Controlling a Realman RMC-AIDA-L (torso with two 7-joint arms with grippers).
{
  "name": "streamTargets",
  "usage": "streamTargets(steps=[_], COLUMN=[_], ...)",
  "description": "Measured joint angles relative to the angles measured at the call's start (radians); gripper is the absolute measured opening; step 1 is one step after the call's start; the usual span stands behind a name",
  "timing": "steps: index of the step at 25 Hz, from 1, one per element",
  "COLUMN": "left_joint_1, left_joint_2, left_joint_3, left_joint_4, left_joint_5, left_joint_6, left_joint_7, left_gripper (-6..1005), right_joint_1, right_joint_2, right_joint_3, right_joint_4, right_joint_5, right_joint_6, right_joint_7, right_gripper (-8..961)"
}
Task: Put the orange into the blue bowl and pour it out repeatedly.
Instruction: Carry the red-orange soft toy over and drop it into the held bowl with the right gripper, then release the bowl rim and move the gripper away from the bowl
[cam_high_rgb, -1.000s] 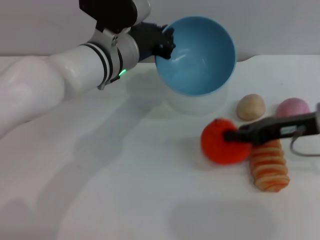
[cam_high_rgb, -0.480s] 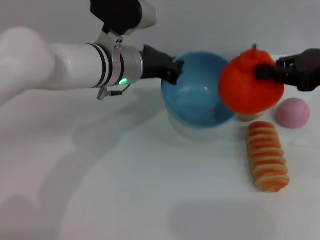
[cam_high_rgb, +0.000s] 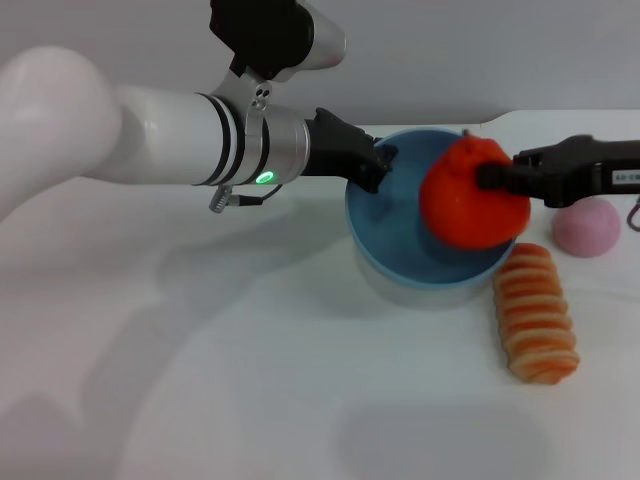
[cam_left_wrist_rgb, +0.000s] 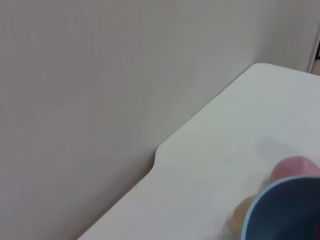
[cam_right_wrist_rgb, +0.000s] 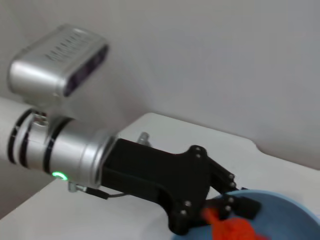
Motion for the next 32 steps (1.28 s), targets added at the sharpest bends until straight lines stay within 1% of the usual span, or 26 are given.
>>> streamTargets(steps=[6, 16, 18, 22, 27, 32], left_joint_1=[0.001, 0.015, 0.016, 0.023, 0.054, 0.056], left_joint_2=[-0.003, -0.002, -0.001, -0.001, -0.001, -0.003], left_joint_3=[0.014, 0.014, 0.014, 0.027, 0.062, 0.101], left_joint_4=[-0.007, -0.002, -0.003, -0.009, -0.012, -0.036], left_joint_5=[0.001, 0.001, 0.001, 0.001, 0.005, 0.005], left_joint_6=[-0.001, 0.002, 0.009, 0.037, 0.023, 0.012], left_joint_7=[0.0, -0.001, -0.001, -0.01, -0.01, -0.01], left_gripper=[0, -1, -1, -1, -1, 0], right_joint_1=[0.008, -0.006, -0.014, -0.05, -0.084, -0.098], right_joint_2=[0.001, 0.001, 0.002, 0.001, -0.006, -0.008], right_joint_3=[0.002, 0.014, 0.023, 0.058, 0.083, 0.094], right_joint_4=[0.041, 0.038, 0.035, 0.038, 0.037, 0.052], right_joint_5=[0.002, 0.062, 0.078, 0.166, 0.185, 0.185], right_joint_6=[0.009, 0.021, 0.021, 0.021, 0.021, 0.022], right_joint_7=[-0.017, -0.025, -0.025, -0.042, -0.048, -0.053], right_gripper=[27, 209, 283, 432, 500, 500])
